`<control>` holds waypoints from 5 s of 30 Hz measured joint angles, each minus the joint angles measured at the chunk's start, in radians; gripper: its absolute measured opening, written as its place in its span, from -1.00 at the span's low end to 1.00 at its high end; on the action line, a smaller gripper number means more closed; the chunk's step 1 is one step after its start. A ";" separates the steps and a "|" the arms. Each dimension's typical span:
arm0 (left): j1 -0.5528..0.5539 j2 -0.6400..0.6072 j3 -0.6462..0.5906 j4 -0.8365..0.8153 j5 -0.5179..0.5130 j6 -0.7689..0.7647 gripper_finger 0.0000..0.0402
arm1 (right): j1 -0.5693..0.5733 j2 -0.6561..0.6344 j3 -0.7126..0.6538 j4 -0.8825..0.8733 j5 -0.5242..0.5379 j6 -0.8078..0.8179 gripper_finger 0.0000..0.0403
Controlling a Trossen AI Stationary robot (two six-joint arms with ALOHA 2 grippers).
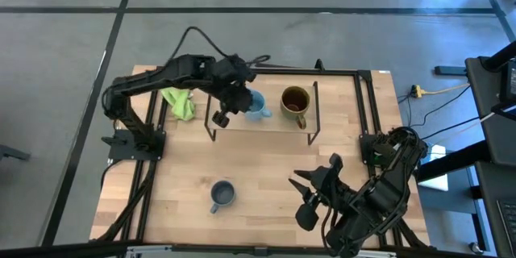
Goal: Stack small to large cups/mugs on shelf
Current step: Put the blue mug on the shelf
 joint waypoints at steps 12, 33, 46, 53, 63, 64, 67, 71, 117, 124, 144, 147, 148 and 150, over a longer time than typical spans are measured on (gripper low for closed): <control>-0.031 -0.061 -0.116 -0.056 0.101 -0.255 -0.73 | -0.020 -0.001 0.000 0.157 0.033 0.002 -0.41; -0.032 -0.556 -0.812 0.631 -0.047 -0.641 -0.96 | -0.274 0.009 0.007 0.054 -0.250 -0.110 -0.87; 0.075 -0.551 -0.817 0.543 -0.048 -0.653 -0.98 | -0.406 0.008 0.008 0.066 -0.282 -0.080 -0.99; 0.184 -0.532 -0.912 0.626 0.085 -0.704 -0.97 | -0.475 0.008 0.008 0.077 -0.325 -0.110 -0.99; 0.312 -0.532 -1.058 0.875 0.317 -0.838 -0.98 | -0.588 0.008 0.008 0.029 -0.523 -0.110 -1.00; 0.319 -0.532 -1.061 0.877 0.317 -0.838 -0.97 | -0.597 0.008 0.008 0.016 -0.533 -0.111 -1.00; 0.332 -0.532 -1.065 0.877 0.336 -0.839 -0.97 | -0.627 0.008 0.000 -0.015 -0.564 -0.113 -1.00; 0.341 -0.532 -1.065 0.888 0.367 -0.866 -0.99 | -0.667 0.011 -0.039 -0.014 -0.625 -0.139 -1.00; 0.341 -0.532 -1.066 0.874 0.442 -0.951 -0.96 | -0.799 0.060 -0.085 0.025 -0.612 -0.426 -1.00; 0.340 -0.532 -1.066 0.875 0.443 -0.952 -0.99 | -0.805 0.070 -0.085 0.044 -0.645 -0.451 -1.00; 0.340 -0.532 -1.066 0.881 0.438 -0.943 -0.96 | -0.808 0.066 -0.148 0.087 -0.659 -0.478 -1.00; 0.340 -0.532 -1.066 0.881 0.438 -0.943 -0.96 | -0.808 0.072 -0.145 0.084 -0.666 -0.478 -1.00; 0.340 -0.532 -1.066 0.881 0.438 -0.943 -0.96 | -0.808 0.073 -0.139 0.083 -0.667 -0.478 -1.00; 0.340 -0.532 -1.066 0.881 0.438 -0.943 -0.98 | -0.808 0.073 -0.124 0.086 -0.667 -0.479 -1.00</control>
